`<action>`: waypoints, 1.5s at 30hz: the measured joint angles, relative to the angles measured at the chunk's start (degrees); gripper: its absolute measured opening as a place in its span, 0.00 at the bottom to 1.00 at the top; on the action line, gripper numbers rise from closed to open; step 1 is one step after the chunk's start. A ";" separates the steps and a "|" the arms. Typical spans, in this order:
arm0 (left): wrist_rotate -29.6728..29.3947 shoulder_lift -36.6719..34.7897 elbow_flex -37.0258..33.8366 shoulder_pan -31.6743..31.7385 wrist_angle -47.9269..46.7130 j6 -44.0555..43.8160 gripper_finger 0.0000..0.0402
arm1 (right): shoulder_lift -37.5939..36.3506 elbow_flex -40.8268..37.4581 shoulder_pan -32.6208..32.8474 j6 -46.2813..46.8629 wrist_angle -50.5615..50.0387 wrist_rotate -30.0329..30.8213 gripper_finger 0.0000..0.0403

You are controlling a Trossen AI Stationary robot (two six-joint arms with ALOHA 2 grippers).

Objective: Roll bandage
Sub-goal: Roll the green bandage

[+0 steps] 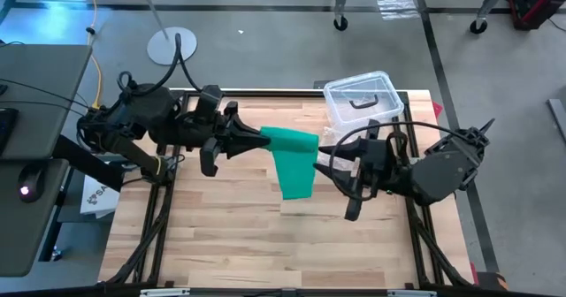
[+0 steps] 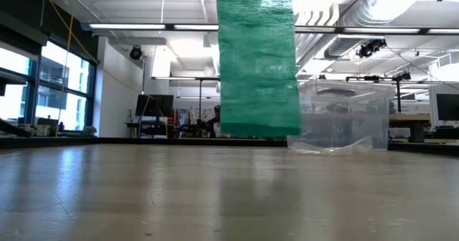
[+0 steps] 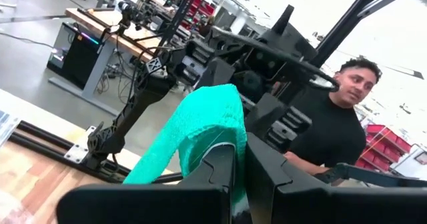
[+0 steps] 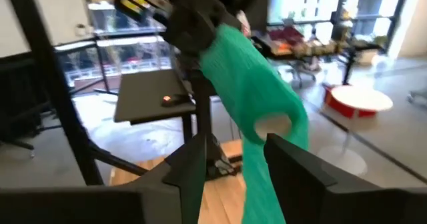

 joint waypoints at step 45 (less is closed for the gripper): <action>5.57 -3.69 -0.11 -0.04 -0.74 16.40 0.61 | 1.74 -0.02 -4.95 -8.68 12.47 -12.94 0.01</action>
